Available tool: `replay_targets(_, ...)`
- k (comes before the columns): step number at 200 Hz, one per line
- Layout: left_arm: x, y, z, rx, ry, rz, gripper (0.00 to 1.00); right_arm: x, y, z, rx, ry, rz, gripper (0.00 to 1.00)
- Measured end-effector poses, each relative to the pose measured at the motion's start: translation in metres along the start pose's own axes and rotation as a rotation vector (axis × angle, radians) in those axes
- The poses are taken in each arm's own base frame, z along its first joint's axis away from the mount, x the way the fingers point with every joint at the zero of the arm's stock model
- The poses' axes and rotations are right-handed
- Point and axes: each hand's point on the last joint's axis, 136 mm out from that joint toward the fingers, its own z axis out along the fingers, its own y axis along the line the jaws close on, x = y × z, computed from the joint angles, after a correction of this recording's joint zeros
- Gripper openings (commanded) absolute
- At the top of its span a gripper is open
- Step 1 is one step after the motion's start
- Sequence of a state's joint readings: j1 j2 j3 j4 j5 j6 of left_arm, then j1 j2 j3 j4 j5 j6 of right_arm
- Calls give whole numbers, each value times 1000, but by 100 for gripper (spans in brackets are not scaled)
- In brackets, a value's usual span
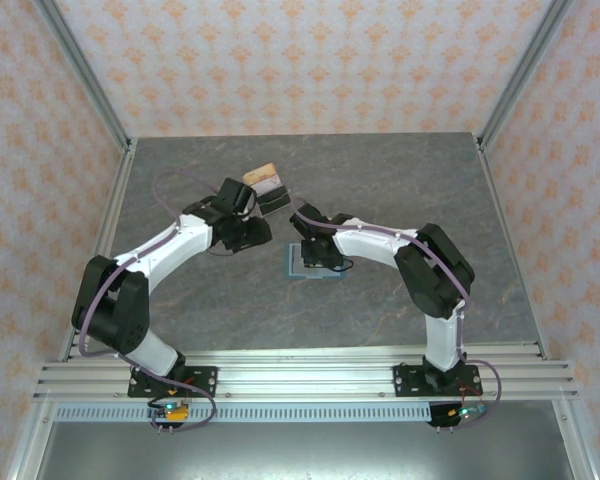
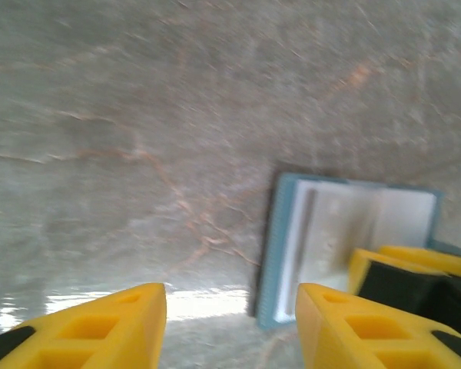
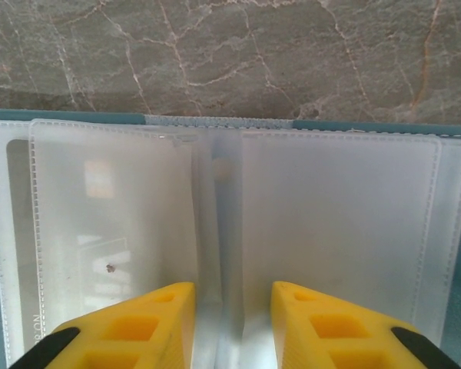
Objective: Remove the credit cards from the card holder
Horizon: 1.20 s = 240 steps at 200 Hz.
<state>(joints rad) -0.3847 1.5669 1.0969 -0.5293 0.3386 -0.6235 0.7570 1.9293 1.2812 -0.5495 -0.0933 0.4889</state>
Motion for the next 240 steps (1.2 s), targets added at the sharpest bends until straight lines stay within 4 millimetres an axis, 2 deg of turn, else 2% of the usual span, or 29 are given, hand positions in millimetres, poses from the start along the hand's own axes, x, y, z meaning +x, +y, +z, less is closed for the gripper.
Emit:
replay_targets(29, 20, -26, 16, 70, 67, 18, 30, 0, 0, 1, 0, -1, 1, 29)
replay_targets(65, 43, -41, 40, 100, 136, 20, 19, 0, 0, 2, -4, -4, 2, 27)
replay_targets(103, 60, -49, 58, 109, 176, 5, 17, 0, -1, 2, -12, -10, 13, 26)
replay_targets(130, 63, -52, 65, 113, 183, -5, 17, 0, -1, 1, -21, -11, 22, 25)
replay_targets(240, 76, -43, 86, 93, 243, -31, 19, 0, -2, 1, -43, -2, 47, 24)
